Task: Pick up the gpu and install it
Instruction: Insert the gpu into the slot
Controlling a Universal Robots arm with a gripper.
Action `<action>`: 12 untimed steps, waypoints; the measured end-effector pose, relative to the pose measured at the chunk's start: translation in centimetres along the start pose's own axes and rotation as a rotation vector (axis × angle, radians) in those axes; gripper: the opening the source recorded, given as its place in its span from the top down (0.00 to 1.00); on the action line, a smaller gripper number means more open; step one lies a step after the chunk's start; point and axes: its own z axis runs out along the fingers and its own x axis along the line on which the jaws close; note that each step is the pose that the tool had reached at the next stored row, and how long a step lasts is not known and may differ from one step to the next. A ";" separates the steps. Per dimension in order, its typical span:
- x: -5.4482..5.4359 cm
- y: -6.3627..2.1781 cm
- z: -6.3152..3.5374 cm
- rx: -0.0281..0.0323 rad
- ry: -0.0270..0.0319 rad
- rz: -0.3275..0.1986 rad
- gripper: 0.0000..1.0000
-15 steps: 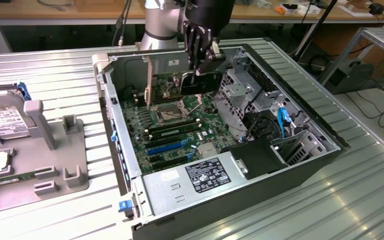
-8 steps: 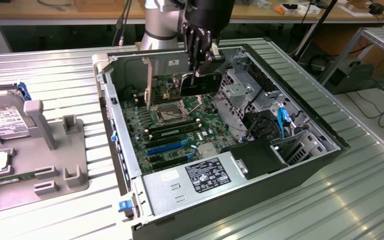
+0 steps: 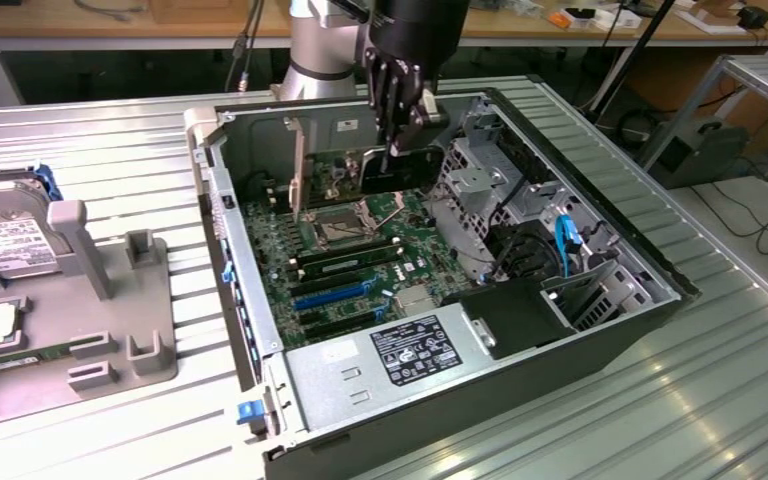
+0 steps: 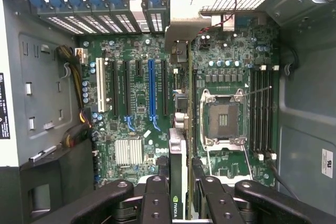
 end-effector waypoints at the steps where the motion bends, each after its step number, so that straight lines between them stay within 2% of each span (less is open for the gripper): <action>1: 0.0 0.00 0.05 0.0000 0.0000 0.000 0.73; 12: 0.0 0.01 0.56 0.0000 0.0000 0.000 0.73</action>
